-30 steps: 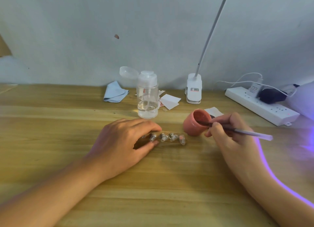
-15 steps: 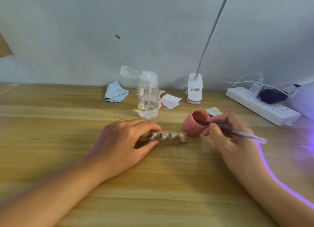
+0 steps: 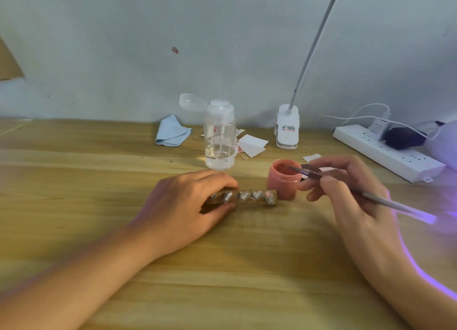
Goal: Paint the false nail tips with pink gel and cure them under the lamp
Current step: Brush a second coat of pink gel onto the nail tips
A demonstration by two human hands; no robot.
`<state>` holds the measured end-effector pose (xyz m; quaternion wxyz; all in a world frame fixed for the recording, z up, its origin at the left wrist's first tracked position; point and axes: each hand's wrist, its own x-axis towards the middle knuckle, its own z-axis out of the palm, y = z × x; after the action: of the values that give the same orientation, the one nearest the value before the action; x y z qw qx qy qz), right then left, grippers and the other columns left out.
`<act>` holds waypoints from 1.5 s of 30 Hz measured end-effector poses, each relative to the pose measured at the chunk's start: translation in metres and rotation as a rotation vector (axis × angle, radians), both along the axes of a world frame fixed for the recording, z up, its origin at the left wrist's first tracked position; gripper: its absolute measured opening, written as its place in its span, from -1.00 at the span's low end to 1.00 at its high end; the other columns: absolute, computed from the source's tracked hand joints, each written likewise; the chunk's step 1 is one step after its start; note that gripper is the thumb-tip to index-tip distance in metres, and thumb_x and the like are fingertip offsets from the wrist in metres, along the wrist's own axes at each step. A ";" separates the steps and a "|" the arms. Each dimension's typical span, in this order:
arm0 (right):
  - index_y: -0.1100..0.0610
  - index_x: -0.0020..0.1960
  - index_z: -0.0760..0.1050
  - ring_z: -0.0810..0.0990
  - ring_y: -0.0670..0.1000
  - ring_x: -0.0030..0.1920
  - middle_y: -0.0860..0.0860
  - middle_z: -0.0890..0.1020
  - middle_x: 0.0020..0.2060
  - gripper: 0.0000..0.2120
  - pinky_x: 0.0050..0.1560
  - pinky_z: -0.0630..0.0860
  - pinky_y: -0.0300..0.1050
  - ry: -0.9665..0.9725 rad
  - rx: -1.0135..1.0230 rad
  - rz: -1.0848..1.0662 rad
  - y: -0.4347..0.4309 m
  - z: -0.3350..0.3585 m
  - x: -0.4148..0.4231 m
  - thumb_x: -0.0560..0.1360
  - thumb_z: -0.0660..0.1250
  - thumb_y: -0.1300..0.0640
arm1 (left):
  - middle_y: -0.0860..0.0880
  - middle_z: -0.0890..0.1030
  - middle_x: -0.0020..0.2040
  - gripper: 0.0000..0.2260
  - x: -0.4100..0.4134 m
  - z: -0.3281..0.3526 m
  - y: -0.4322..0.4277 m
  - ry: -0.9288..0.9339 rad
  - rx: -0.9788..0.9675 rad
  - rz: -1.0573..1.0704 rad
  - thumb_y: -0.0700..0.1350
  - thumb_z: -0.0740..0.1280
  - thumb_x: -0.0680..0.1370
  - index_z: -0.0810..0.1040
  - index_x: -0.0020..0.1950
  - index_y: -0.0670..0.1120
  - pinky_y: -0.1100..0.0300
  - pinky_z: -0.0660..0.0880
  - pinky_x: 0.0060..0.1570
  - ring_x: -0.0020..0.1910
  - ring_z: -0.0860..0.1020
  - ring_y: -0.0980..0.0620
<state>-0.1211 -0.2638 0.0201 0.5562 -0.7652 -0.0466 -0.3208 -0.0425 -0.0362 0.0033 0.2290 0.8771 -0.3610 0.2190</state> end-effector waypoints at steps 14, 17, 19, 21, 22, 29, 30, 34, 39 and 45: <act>0.07 -0.32 0.54 0.54 -0.11 -0.43 0.09 0.67 -0.40 -0.79 -0.36 0.50 -0.36 0.225 0.297 0.094 0.011 -0.012 0.004 0.40 0.38 0.33 | 0.26 0.63 -0.07 -0.81 0.002 0.000 0.000 0.045 -0.024 -0.022 0.04 0.49 0.47 0.59 0.05 0.15 0.12 0.55 -0.21 -0.16 0.57 0.22; 0.00 -0.31 0.55 0.56 -0.16 -0.40 0.07 0.69 -0.37 -0.94 -0.31 0.50 -0.37 0.250 0.263 0.106 0.014 -0.011 0.001 0.29 0.35 0.15 | 0.27 0.62 -0.07 -0.82 0.002 0.000 0.000 0.037 -0.020 -0.016 0.05 0.49 0.48 0.59 0.05 0.16 0.13 0.54 -0.22 -0.18 0.55 0.24; 0.01 -0.30 0.55 0.56 -0.18 -0.39 0.04 0.69 -0.37 -0.96 -0.29 0.50 -0.37 0.248 0.259 0.078 0.013 -0.011 0.001 0.27 0.34 0.13 | 0.27 0.62 -0.07 -0.82 0.002 0.000 0.000 0.041 -0.019 -0.012 0.05 0.48 0.48 0.59 0.05 0.15 0.14 0.53 -0.21 -0.17 0.55 0.24; 0.01 -0.29 0.56 0.56 -0.18 -0.39 0.03 0.69 -0.37 -0.95 -0.27 0.49 -0.34 0.243 0.252 0.052 0.013 -0.012 0.002 0.27 0.34 0.13 | 0.26 0.62 -0.07 -0.82 0.002 0.000 0.000 0.040 -0.018 -0.014 0.05 0.48 0.48 0.59 0.04 0.15 0.13 0.53 -0.22 -0.17 0.55 0.23; 0.01 -0.29 0.56 0.57 -0.17 -0.39 0.03 0.69 -0.37 -0.95 -0.27 0.49 -0.33 0.245 0.245 0.052 0.013 -0.012 0.002 0.27 0.34 0.13 | 0.26 0.62 -0.08 -0.82 0.002 0.000 0.000 0.039 -0.018 -0.016 0.05 0.48 0.48 0.59 0.04 0.15 0.12 0.53 -0.22 -0.17 0.55 0.23; 0.06 -0.29 0.54 0.55 -0.17 -0.42 0.03 0.69 -0.39 -0.97 -0.30 0.47 -0.32 0.226 0.251 0.045 0.011 -0.014 0.005 0.31 0.38 0.16 | 0.28 0.62 -0.08 -0.82 0.002 0.001 0.000 0.039 -0.020 -0.023 0.06 0.48 0.47 0.59 0.04 0.16 0.13 0.54 -0.22 -0.17 0.56 0.24; 0.05 -0.29 0.54 0.54 -0.17 -0.42 0.03 0.69 -0.39 -0.99 -0.31 0.47 -0.33 0.227 0.256 0.036 0.011 -0.014 0.005 0.28 0.35 0.14 | 0.28 0.62 -0.08 -0.82 0.002 0.001 0.000 0.039 -0.020 -0.023 0.06 0.48 0.47 0.59 0.04 0.16 0.13 0.54 -0.22 -0.18 0.56 0.24; 0.07 -0.31 0.53 0.53 -0.18 -0.41 0.05 0.69 -0.38 -0.98 -0.33 0.47 -0.38 0.208 0.277 0.048 0.012 -0.012 0.002 0.30 0.34 0.15 | 0.28 0.62 -0.09 -0.83 0.001 0.001 0.000 0.036 -0.021 -0.027 0.06 0.48 0.47 0.59 0.04 0.15 0.15 0.54 -0.23 -0.18 0.56 0.24; 0.16 -0.26 0.50 0.53 -0.18 -0.39 0.07 0.69 -0.37 -0.83 -0.29 0.47 -0.31 0.204 0.246 0.084 0.012 -0.012 0.000 0.47 0.35 0.35 | 0.29 0.62 -0.09 -0.83 0.002 0.001 0.000 0.040 -0.019 -0.025 0.06 0.47 0.48 0.59 0.04 0.16 0.15 0.54 -0.22 -0.18 0.56 0.24; 0.15 -0.11 0.44 0.56 -0.16 -0.33 -0.06 0.64 -0.34 -0.86 -0.28 0.42 -0.41 -0.045 0.130 0.007 0.009 -0.006 -0.004 0.51 0.36 0.33 | 0.29 0.62 -0.06 -0.81 0.002 0.000 0.000 0.018 -0.012 -0.009 0.08 0.48 0.47 0.58 0.05 0.16 0.17 0.53 -0.24 -0.18 0.54 0.25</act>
<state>-0.1249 -0.2545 0.0137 0.6047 -0.7198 -0.0406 -0.3385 -0.0403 -0.0360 0.0032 0.2384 0.8761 -0.3616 0.2120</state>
